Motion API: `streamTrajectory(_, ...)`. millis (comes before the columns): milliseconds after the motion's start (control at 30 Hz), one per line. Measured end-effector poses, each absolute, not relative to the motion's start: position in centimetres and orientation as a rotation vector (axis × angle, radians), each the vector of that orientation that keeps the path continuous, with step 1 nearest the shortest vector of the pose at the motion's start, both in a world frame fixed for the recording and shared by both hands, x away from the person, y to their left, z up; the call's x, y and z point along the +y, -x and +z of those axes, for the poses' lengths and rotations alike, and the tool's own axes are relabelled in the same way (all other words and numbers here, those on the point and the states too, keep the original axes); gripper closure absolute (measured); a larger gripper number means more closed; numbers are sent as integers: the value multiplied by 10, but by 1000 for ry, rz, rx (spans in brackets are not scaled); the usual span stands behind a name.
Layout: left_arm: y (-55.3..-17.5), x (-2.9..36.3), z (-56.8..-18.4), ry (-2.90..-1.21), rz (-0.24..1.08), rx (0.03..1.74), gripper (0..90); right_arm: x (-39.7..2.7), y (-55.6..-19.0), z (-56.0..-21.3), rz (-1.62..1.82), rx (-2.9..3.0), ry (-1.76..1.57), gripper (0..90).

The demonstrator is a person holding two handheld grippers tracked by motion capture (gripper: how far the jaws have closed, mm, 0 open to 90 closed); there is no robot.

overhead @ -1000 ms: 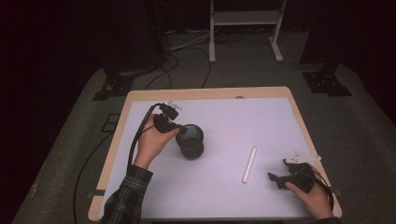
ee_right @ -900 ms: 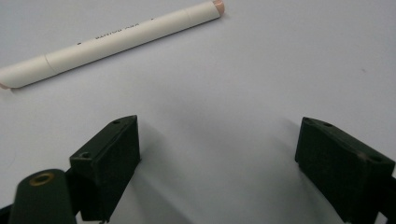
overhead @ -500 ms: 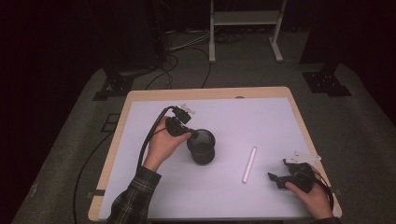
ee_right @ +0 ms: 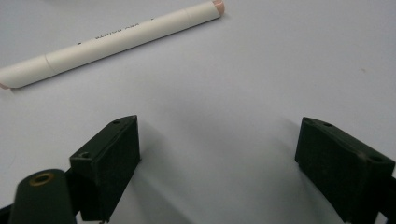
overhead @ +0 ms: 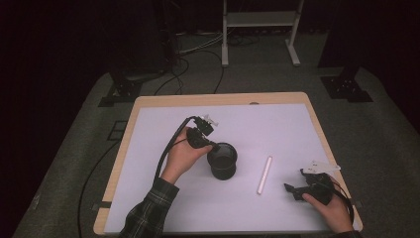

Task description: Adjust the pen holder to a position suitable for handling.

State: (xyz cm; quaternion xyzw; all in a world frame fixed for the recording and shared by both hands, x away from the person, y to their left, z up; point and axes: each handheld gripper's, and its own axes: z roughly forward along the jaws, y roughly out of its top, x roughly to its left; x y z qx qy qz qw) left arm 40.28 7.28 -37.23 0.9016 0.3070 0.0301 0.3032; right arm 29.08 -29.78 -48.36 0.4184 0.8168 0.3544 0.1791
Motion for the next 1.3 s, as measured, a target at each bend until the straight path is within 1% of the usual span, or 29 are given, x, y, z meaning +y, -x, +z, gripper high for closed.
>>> streamTrajectory(267, -404, 67, -378, -2409, 73, 817, 830, -298, -291, -484, 1002, 2309, -1183, 130)
streamTrajectory(500, -408, 68, -381, -2395, 64, 824, 821, -298, -291, -484, 1002, 2309, -1182, 130)
streamTrajectory(633, -409, 68, -383, -2393, 72, 830, 755, -298, -291, -484, 1002, 2309, -1182, 130)
streamTrajectory(833, -408, 71, -379, -2369, 93, 820, 618, -298, -291, -484, 1002, 2309, -1182, 130)
streamTrajectory(867, -408, 72, -377, -2365, 93, 819, 618, -298, -291, -484, 1002, 2309, -1182, 130)
streamTrajectory(900, -407, 75, -375, -2360, 107, 811, 563, -298, -291, -484, 1002, 2309, -1183, 130)
streamTrajectory(1033, -405, 81, -370, -2335, 114, 793, 473, -298, -291, -484, 1002, 2309, -1182, 130)
streamTrajectory(1300, -398, 96, -359, -2274, 166, 776, 372, -298, -291, -484, 1003, 2308, -1182, 130)
